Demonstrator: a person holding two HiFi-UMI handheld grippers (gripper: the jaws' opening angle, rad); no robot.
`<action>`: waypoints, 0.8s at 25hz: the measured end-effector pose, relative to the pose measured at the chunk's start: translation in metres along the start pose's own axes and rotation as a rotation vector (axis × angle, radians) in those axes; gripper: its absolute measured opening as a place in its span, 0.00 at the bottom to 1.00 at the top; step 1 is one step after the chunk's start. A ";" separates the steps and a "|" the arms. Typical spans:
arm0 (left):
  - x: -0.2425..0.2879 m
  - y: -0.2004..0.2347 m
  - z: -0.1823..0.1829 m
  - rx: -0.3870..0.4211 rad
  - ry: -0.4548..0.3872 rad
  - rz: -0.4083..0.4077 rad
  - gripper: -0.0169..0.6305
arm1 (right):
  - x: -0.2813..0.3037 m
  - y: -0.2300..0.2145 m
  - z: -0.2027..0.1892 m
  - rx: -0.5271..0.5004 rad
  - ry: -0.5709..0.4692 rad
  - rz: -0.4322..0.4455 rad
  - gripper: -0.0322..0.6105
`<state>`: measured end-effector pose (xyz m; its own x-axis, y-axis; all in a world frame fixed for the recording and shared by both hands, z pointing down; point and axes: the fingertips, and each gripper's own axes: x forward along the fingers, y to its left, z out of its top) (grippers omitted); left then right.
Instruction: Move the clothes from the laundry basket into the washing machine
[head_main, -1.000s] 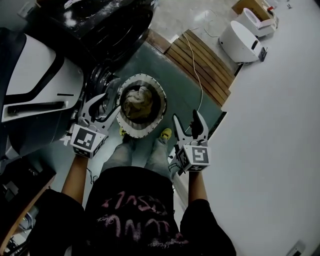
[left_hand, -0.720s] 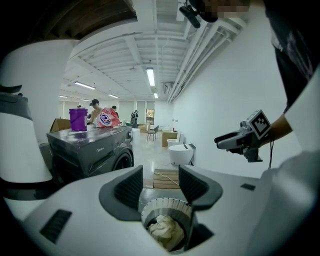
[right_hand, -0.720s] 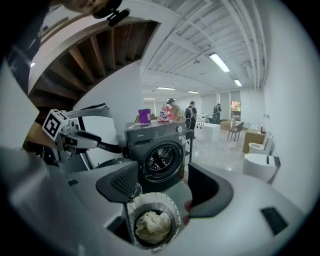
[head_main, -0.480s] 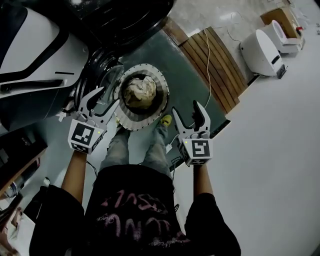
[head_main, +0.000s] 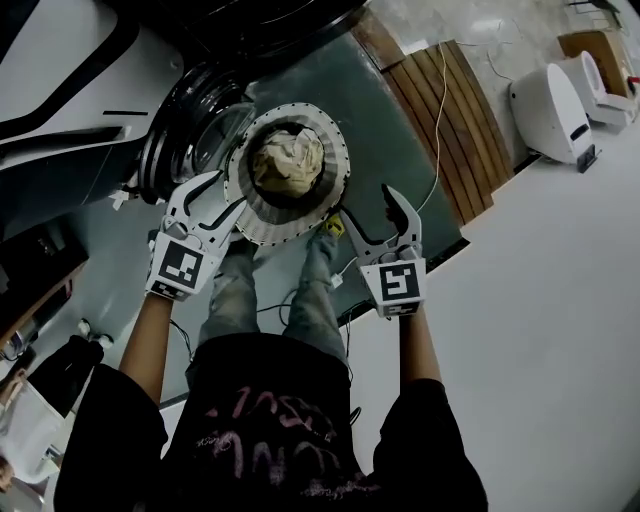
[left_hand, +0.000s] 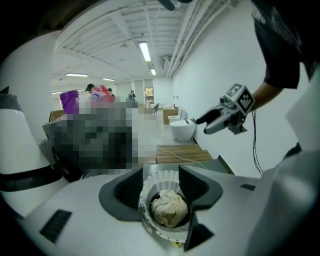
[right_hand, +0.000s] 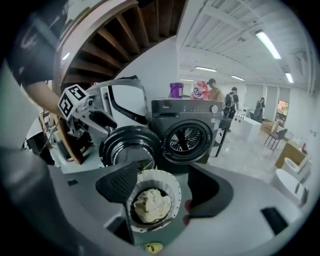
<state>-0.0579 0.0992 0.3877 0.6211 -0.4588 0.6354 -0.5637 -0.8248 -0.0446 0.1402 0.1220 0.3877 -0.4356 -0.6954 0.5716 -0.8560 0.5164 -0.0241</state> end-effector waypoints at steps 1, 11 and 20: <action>0.003 -0.003 -0.010 0.021 0.032 -0.008 0.38 | 0.005 0.002 -0.005 -0.024 0.016 0.021 0.55; 0.044 -0.022 -0.090 0.039 0.180 -0.057 0.38 | 0.061 0.020 -0.068 -0.173 0.143 0.188 0.56; 0.098 -0.046 -0.151 0.026 0.240 -0.085 0.38 | 0.108 0.033 -0.145 -0.333 0.251 0.318 0.58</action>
<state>-0.0530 0.1418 0.5683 0.5175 -0.2982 0.8021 -0.4989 -0.8667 -0.0003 0.1053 0.1366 0.5672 -0.5445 -0.3587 0.7582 -0.5397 0.8418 0.0106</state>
